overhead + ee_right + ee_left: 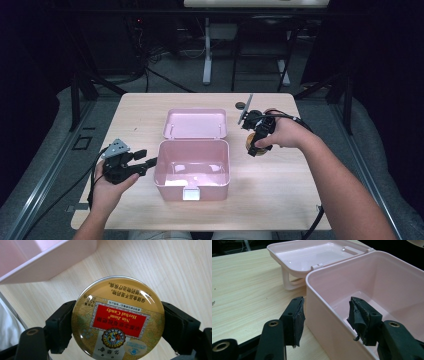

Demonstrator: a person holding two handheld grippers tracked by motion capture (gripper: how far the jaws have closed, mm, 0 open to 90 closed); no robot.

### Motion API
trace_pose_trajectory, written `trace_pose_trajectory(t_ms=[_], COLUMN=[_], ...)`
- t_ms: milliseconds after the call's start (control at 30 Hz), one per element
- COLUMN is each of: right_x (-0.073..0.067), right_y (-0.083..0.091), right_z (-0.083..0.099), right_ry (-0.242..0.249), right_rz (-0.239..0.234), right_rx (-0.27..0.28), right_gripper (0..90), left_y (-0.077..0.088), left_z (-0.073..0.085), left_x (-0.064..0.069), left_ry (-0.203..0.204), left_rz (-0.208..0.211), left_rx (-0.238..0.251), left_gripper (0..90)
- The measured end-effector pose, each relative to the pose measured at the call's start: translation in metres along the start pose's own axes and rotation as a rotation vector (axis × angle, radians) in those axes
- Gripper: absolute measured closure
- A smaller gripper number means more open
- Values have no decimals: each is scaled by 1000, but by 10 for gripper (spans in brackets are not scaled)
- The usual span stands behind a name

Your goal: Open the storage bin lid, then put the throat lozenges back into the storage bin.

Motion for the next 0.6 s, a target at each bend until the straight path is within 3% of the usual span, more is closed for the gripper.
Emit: trace_pose_trajectory(t_ms=[67, 100, 200, 600], right_x=[-6, -6, -13, -20], right_y=[3, 3, 6, 15], right_z=[-3, -3, -7, -15], right_ry=[57, 57, 119, 183], right_rz=[-2, -2, 4, 5], right_rx=[15, 15, 27, 49], right_gripper=[199, 199, 199, 199], left_y=[-1, -1, 0, -1], left_z=[0, 0, 0, 1], left_x=[0, 0, 0, 0], left_ry=[1, 1, 2, 3], left_rz=[1, 1, 4, 5], left_rx=[0, 0, -3, -6], left_gripper=[456, 457, 456, 456])
Point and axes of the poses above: each handheld gripper's, and its own axes: y roughly backward along the jaws, z roughly out of its underside, x roughly to its right, the point moved 10 cm from there along -y, roughly forward along the jaws, and after that the axes turned 10 degrees about z, right-handed, at the moved point
